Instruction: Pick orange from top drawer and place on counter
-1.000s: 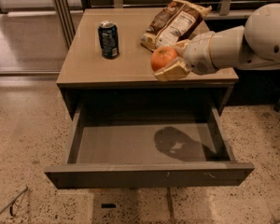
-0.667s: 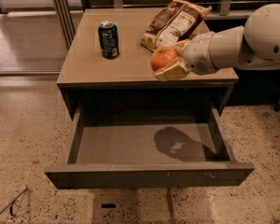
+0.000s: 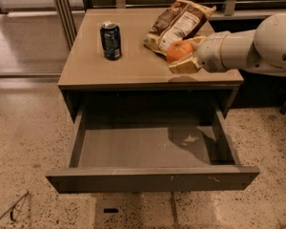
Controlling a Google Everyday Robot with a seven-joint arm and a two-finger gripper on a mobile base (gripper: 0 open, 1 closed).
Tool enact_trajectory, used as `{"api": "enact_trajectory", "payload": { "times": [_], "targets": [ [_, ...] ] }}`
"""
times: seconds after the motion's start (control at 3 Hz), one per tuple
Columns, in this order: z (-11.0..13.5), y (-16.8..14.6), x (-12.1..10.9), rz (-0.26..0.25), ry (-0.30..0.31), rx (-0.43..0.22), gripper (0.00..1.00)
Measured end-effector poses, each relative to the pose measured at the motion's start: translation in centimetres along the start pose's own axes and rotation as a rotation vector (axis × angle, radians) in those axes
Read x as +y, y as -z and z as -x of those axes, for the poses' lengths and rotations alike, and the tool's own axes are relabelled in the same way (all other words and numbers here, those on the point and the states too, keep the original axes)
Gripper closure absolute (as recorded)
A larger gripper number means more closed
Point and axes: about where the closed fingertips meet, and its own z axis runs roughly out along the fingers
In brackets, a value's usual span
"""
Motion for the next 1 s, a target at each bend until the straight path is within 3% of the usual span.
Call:
{"api": "enact_trajectory", "payload": {
  "times": [0.33,0.67,1.0],
  "targets": [
    [-1.1,0.2,-3.6,-0.106,-0.027,-0.011,1.0],
    [-2.1,0.2,-6.5,-0.171,-0.071,-0.037,1.0],
    [-3.2,0.0,-8.4,-0.186,-0.149,-0.055,1.0]
  ]
}}
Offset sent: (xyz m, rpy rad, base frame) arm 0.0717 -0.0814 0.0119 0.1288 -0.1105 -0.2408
